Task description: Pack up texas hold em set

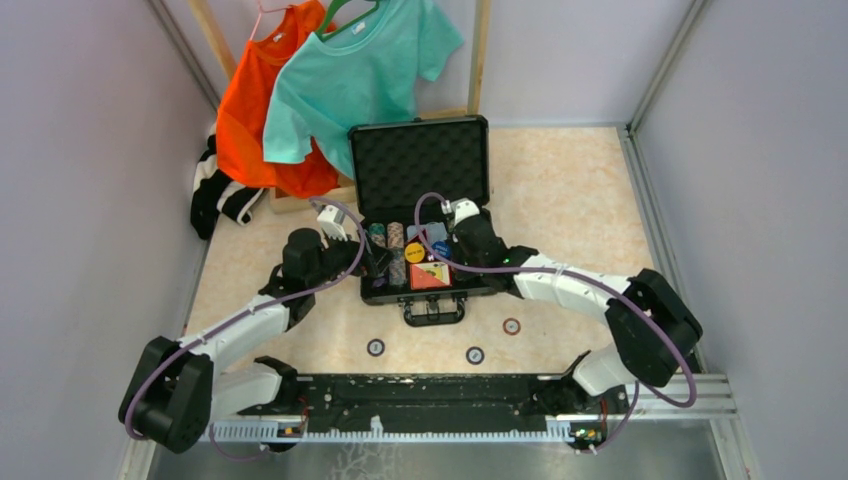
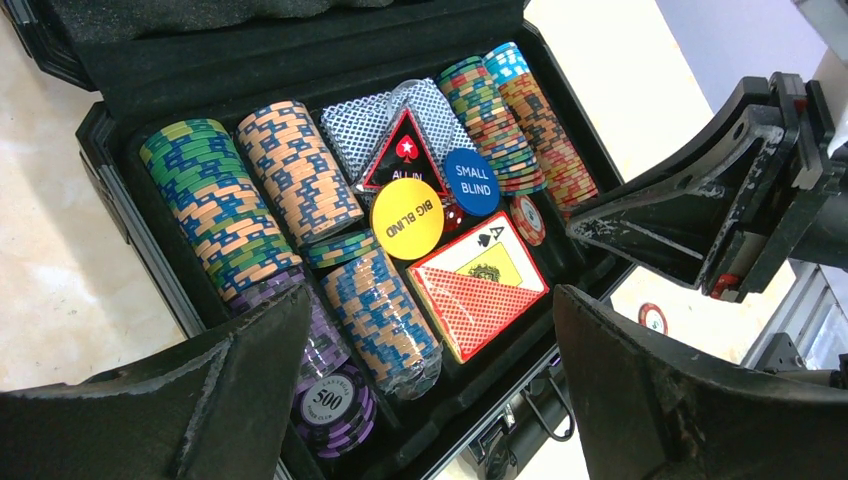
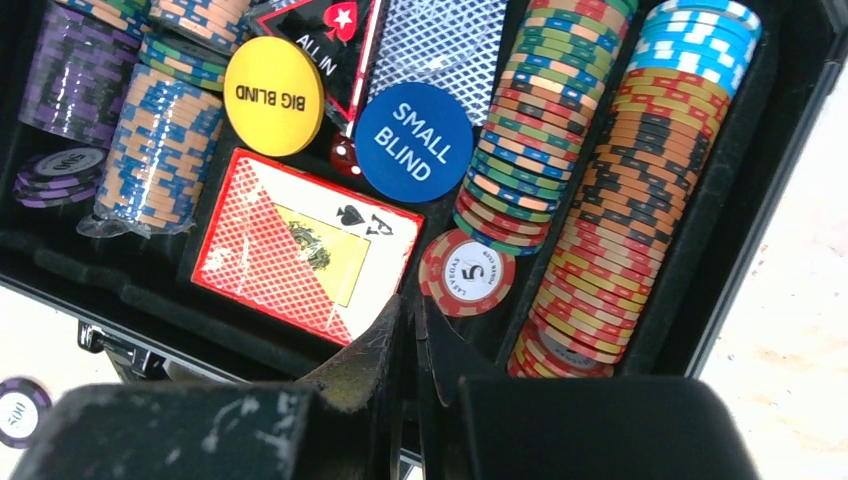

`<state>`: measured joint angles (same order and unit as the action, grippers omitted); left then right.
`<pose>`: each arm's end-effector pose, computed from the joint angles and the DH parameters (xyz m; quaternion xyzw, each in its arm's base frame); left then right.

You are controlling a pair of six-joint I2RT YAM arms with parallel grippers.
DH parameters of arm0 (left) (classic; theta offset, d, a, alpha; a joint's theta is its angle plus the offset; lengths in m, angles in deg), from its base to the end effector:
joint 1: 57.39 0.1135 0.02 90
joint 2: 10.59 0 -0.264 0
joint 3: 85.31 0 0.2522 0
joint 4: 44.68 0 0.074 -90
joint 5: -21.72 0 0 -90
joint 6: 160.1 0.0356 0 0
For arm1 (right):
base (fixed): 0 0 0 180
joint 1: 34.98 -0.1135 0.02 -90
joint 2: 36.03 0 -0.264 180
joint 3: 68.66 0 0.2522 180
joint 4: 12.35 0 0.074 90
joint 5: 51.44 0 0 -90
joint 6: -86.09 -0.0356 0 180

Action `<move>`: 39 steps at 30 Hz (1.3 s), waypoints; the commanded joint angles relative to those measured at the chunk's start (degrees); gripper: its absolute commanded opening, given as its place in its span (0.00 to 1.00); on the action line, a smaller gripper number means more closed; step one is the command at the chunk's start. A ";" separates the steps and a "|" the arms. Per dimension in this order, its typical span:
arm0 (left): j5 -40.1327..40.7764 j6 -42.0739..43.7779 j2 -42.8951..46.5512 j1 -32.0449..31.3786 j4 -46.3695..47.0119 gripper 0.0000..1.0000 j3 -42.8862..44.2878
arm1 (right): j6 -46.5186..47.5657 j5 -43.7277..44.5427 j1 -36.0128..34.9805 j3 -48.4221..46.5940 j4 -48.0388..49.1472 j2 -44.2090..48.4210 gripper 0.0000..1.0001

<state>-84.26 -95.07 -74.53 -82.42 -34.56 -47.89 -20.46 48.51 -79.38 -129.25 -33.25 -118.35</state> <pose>0.2074 -0.1077 0.2075 0.0837 0.7929 -0.3516 0.4906 0.2181 0.2050 0.2079 -0.1857 0.8939 0.1345 0.3852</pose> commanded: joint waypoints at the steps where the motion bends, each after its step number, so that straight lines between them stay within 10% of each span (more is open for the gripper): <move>1: -0.29 0.35 0.54 -0.35 0.44 0.95 0.15 | -0.22 -1.11 -1.04 1.53 3.66 -0.31 0.09; 24: 0.25 0.25 1.52 -0.35 -0.30 0.96 0.15 | -0.64 0.47 -2.01 4.06 2.91 -2.77 0.33; 39: 0.98 0.41 1.61 -0.30 -0.68 0.97 0.24 | -3.55 5.18 -0.66 1.07 3.91 -6.29 0.25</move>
<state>-83.87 -95.07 -74.00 -82.42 -35.02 -47.89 -23.50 49.80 -80.61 -126.41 -29.09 -123.88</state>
